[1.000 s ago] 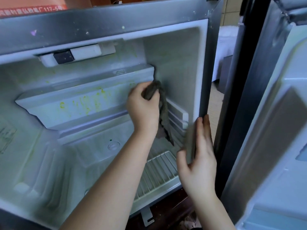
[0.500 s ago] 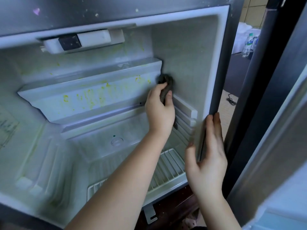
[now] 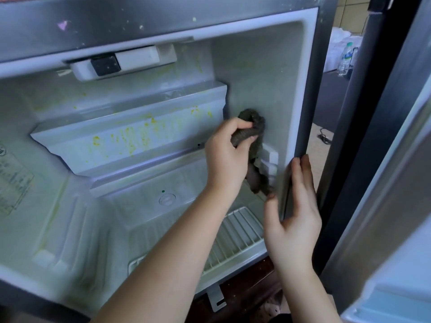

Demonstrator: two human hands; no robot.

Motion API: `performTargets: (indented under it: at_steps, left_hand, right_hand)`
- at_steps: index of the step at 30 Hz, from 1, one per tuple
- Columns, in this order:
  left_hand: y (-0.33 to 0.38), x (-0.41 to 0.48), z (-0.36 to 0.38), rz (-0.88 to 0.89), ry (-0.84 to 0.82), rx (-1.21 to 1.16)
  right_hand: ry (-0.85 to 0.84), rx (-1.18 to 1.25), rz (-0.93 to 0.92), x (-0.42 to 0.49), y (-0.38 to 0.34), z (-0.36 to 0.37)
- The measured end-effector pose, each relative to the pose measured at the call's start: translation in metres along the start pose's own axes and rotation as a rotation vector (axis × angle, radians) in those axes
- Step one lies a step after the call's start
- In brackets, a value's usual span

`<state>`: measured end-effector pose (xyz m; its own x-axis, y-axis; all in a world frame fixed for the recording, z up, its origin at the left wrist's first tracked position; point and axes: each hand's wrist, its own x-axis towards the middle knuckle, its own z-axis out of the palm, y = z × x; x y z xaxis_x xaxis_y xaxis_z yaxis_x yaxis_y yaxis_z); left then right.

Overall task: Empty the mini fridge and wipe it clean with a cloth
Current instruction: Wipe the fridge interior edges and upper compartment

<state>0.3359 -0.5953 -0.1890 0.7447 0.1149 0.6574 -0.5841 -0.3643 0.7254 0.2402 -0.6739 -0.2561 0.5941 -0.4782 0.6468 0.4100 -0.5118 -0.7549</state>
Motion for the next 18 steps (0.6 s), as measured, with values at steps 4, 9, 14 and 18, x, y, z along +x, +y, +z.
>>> performTargets:
  at_steps: [4, 9, 14, 18]
  left_hand:
    - [-0.023, 0.031, 0.010, -0.115, 0.169, 0.084]
    - [-0.012, 0.024, 0.013, -0.137, 0.228, 0.047]
    - [0.038, 0.002, 0.004, 0.112, 0.158, -0.013]
    - [0.050, 0.001, 0.000, 0.241, 0.127, 0.040]
  right_hand:
    - [0.013, 0.014, -0.008, 0.000, 0.003, 0.003]
    - [-0.014, -0.005, -0.010, 0.001, 0.002, -0.001]
    - [-0.051, -0.001, 0.007, 0.002, 0.000, -0.005]
    - [-0.068, 0.019, 0.021, 0.002, 0.001, -0.006]
